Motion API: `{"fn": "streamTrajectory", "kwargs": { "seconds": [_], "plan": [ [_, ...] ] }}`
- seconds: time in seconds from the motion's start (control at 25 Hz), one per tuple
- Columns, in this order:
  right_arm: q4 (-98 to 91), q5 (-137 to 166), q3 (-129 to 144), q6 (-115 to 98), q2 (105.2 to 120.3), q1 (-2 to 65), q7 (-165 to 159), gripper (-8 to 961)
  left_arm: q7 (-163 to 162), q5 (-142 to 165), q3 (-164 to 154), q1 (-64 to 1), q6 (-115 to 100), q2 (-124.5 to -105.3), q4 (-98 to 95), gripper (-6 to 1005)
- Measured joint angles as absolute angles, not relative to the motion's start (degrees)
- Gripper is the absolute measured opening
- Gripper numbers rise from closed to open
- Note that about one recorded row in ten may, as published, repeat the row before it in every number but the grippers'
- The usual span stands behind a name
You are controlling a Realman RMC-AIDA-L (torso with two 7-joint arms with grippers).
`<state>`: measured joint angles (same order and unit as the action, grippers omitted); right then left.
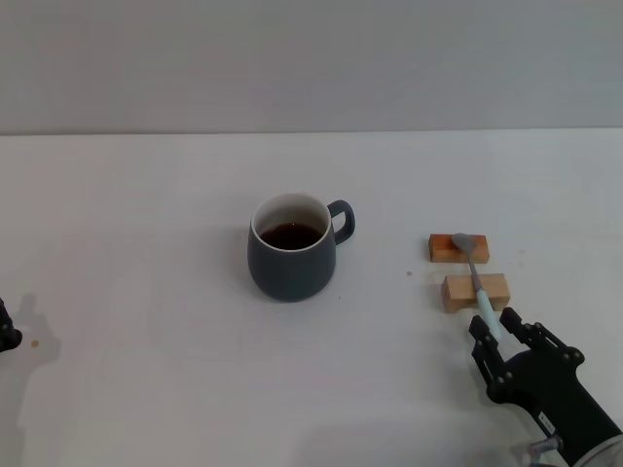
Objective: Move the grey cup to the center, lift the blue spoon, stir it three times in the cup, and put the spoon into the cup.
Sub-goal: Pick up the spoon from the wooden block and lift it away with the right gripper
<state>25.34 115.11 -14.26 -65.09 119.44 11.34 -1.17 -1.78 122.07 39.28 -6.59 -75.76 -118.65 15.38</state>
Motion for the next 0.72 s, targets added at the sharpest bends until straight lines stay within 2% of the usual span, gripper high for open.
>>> {"fn": "streamTrajectory", "kwargs": {
  "seconds": [0.72],
  "plan": [
    [25.7,115.0,-14.3,-64.9,119.35,11.8,-1.3,362,-1.9,122.1,39.3,-6.6,-76.3,-118.56,15.4,-2]
  ]
}}
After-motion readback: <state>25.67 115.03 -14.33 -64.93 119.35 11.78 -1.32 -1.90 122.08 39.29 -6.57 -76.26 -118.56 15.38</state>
